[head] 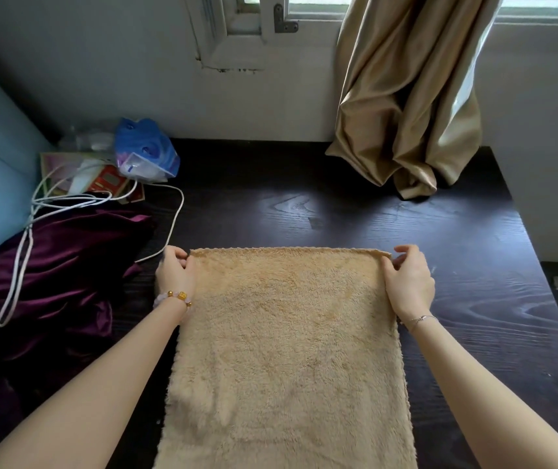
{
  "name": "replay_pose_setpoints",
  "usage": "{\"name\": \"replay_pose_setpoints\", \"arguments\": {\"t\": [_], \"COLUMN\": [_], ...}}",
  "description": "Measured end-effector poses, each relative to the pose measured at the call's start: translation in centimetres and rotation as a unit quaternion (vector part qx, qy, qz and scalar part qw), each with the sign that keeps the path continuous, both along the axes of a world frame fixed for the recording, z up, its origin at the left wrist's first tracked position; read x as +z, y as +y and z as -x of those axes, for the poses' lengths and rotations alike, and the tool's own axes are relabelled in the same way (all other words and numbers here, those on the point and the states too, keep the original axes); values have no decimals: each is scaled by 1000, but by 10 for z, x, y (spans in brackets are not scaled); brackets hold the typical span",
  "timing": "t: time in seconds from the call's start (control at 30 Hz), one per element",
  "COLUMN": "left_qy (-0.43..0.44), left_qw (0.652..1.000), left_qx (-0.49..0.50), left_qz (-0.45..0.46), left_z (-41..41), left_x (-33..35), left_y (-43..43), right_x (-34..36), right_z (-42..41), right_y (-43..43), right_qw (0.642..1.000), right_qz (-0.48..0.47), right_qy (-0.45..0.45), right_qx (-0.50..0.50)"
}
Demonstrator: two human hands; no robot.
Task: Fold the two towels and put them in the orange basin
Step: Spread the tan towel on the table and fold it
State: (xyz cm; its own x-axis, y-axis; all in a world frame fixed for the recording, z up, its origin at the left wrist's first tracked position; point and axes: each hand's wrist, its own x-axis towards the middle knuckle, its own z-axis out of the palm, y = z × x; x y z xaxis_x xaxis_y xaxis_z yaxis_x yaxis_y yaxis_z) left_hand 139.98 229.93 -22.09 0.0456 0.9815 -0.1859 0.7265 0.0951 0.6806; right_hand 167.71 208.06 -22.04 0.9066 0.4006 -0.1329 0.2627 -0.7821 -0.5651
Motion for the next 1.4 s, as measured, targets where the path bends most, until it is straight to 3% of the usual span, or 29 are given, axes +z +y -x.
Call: {"name": "replay_pose_setpoints", "arguments": {"t": [0.17,0.77,1.07,1.4], "left_qy": [-6,-36,-126,-16], "left_qw": [999,973,954,950], "left_qx": [-38,-114,-111,-249], "left_qz": [-23,196,247,190], "left_z": [25,166,198,213], "left_x": [11,25,35,22], "left_y": [-30,-162,-189,-188], "right_x": [8,22,22,24], "right_z": [24,154,188,199], "right_y": [-30,-211,-234,-235], "right_qw": [997,987,986,980], "right_qz": [-54,-27,-42,-114], "right_qy": [-46,157,161,164], "right_qx": [18,-5,-11,-25]}}
